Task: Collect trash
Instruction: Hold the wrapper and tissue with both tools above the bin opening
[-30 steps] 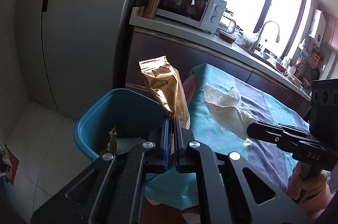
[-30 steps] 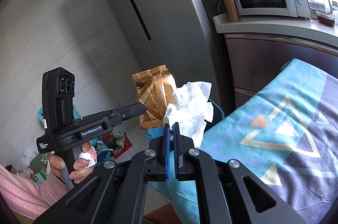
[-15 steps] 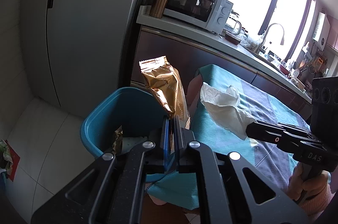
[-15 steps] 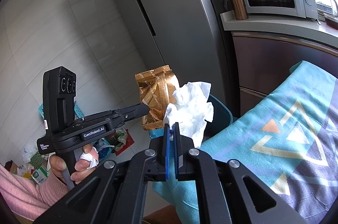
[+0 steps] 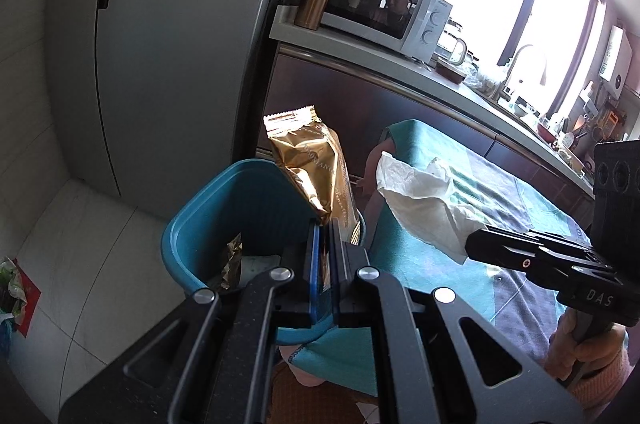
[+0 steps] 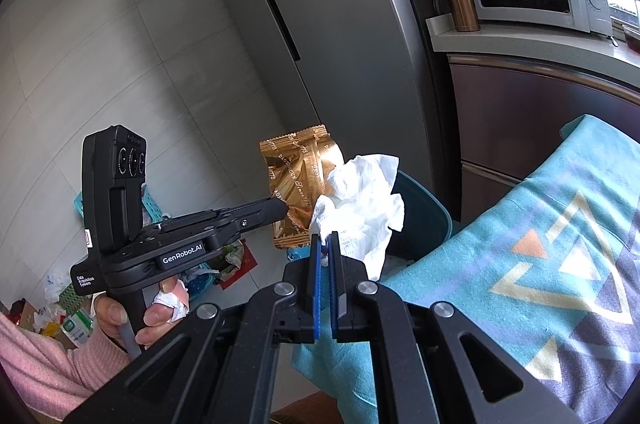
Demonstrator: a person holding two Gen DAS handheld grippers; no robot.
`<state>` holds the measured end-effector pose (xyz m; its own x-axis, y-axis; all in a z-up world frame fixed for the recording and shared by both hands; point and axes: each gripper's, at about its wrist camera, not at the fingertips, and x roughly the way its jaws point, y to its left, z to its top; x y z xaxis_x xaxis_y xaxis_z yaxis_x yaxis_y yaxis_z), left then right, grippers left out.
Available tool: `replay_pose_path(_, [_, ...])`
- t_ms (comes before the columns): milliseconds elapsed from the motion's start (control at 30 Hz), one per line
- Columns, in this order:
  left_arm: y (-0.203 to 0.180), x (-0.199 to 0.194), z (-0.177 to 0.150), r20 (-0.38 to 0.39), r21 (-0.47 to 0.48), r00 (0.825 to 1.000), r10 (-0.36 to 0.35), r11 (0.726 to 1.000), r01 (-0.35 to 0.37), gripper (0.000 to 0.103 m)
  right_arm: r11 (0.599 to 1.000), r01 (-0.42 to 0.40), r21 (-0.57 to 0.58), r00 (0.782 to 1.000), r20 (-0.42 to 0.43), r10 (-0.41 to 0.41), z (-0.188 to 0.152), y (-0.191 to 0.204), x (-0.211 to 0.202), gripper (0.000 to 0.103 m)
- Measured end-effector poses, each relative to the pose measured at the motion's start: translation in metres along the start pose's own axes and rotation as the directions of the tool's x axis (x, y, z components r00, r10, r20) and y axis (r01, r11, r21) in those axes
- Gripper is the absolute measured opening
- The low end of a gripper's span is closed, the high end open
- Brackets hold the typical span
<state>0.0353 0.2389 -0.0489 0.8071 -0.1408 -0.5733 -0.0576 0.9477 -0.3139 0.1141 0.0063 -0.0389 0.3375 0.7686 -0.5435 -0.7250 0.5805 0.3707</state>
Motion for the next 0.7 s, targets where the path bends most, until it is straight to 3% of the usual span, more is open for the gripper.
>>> replay_pose_path(700, [0.015,0.007,-0.005,-0.024,-0.029,0.999,0.034,0.999,-0.035,0.005,1.0,-0.02,-0.021,0.999,-0.037,0.02,0.007,0.001,0.012,0.002])
